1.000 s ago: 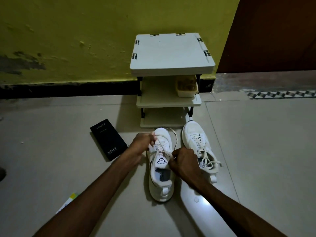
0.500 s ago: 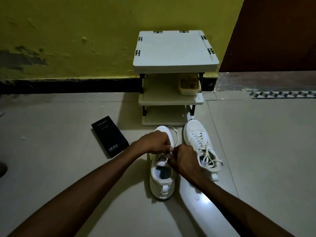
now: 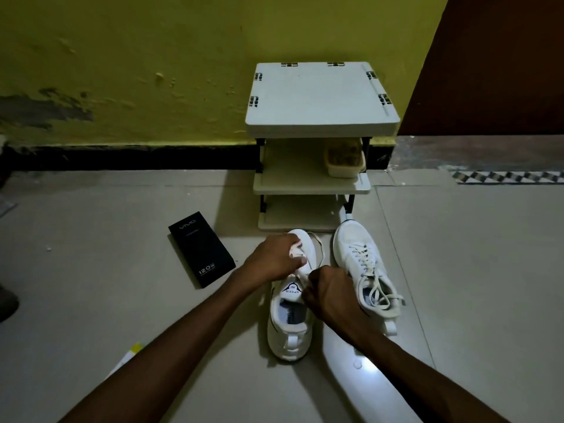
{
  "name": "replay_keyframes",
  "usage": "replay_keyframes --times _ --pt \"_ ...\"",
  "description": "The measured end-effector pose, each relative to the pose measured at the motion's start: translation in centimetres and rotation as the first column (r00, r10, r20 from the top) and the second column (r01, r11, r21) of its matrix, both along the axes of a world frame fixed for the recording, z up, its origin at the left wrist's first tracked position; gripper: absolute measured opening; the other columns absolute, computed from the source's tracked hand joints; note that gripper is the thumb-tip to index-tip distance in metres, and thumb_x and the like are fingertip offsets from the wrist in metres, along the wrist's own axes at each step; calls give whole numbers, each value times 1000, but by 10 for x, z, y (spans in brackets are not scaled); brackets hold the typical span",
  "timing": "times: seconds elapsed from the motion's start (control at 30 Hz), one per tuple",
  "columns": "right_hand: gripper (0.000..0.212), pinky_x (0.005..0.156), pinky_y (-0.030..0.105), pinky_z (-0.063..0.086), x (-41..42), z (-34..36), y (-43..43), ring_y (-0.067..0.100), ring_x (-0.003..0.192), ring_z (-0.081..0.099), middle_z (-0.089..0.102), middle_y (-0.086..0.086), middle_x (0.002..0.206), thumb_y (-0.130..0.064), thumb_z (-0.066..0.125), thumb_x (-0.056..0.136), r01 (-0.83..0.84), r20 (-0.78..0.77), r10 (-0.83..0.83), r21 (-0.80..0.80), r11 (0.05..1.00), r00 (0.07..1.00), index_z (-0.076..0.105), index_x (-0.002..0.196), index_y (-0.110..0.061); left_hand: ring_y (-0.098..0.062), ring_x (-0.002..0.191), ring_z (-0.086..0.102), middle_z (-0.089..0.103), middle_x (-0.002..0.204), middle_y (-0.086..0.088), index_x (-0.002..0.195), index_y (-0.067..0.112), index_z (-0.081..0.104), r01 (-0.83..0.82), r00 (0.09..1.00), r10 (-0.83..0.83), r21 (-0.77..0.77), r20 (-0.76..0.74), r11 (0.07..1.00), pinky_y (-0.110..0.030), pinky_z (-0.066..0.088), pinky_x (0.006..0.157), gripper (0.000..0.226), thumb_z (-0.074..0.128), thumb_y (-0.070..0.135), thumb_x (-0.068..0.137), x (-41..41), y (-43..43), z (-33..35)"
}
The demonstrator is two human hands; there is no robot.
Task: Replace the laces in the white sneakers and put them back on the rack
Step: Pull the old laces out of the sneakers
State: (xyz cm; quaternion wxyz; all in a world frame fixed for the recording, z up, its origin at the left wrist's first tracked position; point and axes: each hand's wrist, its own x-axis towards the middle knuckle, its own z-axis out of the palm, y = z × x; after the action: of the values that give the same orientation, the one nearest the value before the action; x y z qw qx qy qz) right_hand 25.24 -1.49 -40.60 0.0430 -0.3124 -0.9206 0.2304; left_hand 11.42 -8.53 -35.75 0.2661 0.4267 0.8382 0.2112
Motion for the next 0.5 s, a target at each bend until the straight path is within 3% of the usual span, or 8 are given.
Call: replay_keyframes --times 0.07,0.17,0.23,0.27,0.3,0.37,0.43,0.5 --pt "32 47 23 30 0 0 1 12 48 45 45 -4 54 -28 64 79 -2 -23 2 -12 1000 1000 44 56 -21 -25 99 63 68 106 -9 104 16 70 65 962 -106 -166 -252 984 -27 41 70 27 64 36 88 7 -2 -7" --pt "25 48 22 31 -1 0 2 10 48 45 48 -3 55 -31 66 80 -6 -21 6 -20 1000 1000 55 61 -20 -23 83 64 69 85 -7 83 17 72 115 917 -188 -219 -352 969 -27 37 64 18 62 31 88 16 -6 -20" --pt "29 47 24 31 1 0 3 10 47 42 44 -4 51 -28 68 76 13 -38 -15 -51 999 999 49 56 -19 -15 78 62 69 81 0 75 20 72 30 990 -29 9 -141 999 -20 40 66 19 60 18 89 13 -10 -21" --pt "34 46 25 31 3 0 4 9 46 41 41 -4 49 -27 68 74 19 -48 -22 -63 998 999 44 52 -18 -12 78 60 68 83 3 69 19 69 -128 989 113 167 92 978 -16 41 66 25 58 10 89 11 -11 -17" --pt "37 45 25 30 3 0 5 8 45 40 39 -5 47 -26 68 74 16 -53 -19 -64 998 998 40 50 -18 -10 80 57 66 88 3 66 17 65 -363 895 250 277 370 890 -16 42 68 30 54 2 90 8 -13 -11" --pt "42 43 21 26 4 0 6 5 43 36 36 -5 46 -26 70 74 1 -56 -5 -78 997 998 37 49 -18 -13 82 53 62 88 0 70 13 57 -766 495 269 270 826 583 -24 44 74 32 44 -8 91 -1 -15 -3" --pt "42 42 21 23 2 1 7 5 42 34 34 -4 44 -26 70 73 -15 -55 10 -82 997 998 38 48 -17 -15 76 55 60 80 -3 76 12 55 -925 99 7 89 995 370 -32 47 81 29 38 -5 94 -7 -18 5" --pt "36 42 24 26 0 0 7 7 41 35 36 -3 44 -27 69 73 -19 -44 16 -78 997 999 43 50 -15 -12 62 55 59 74 -2 77 14 52 -933 9 -114 49 993 357 -28 50 65 30 35 1 97 -12 -22 11"
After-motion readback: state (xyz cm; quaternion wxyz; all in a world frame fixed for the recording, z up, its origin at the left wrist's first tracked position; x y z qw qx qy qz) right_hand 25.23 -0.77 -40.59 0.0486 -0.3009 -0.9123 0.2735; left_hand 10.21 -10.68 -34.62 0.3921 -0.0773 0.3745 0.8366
